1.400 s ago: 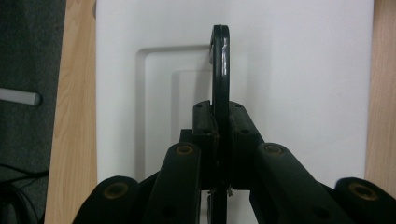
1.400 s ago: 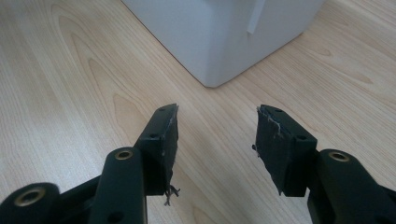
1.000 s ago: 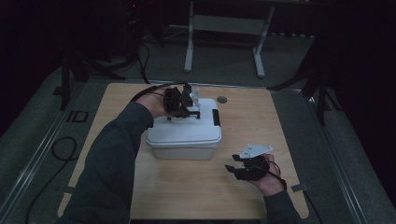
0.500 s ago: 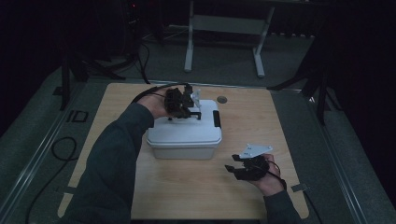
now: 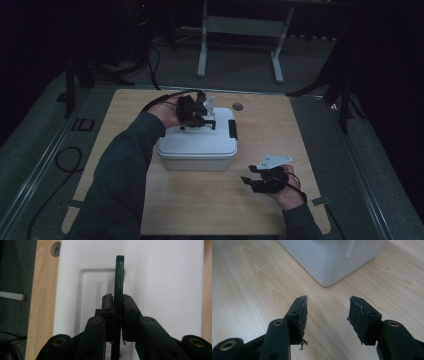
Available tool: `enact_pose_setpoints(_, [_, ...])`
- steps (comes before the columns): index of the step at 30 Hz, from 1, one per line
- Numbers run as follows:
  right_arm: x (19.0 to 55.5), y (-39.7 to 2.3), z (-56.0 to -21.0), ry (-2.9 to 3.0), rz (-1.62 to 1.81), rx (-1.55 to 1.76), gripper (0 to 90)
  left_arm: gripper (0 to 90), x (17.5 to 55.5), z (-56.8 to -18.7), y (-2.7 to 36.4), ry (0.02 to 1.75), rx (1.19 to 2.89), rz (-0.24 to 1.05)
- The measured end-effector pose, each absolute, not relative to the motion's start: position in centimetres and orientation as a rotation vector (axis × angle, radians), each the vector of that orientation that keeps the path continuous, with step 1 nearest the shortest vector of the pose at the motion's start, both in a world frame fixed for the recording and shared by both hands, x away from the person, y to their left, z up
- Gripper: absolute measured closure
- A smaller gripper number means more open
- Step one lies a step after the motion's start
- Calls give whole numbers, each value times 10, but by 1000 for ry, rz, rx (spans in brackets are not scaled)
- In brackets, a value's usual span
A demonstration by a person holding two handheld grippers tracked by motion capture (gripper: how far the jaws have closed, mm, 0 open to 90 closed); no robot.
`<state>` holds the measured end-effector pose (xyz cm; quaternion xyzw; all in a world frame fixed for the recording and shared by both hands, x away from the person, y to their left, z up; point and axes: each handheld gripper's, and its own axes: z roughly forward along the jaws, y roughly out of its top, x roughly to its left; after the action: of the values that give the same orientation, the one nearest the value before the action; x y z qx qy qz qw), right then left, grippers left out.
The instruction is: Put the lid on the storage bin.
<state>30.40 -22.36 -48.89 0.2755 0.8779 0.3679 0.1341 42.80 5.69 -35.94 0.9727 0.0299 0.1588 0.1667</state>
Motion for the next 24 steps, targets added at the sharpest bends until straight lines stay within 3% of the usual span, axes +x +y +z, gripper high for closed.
enact_pose_setpoints(16, [305, -224, -489, 2548, 1068, 801, 481, 810, 430, -359, 56, 96, 2771, 517])
enact_pose_setpoints(24, [305, -225, -489, 2544, 1069, 800, 480, 756, 433, -360, 65, 171, 2735, 553])
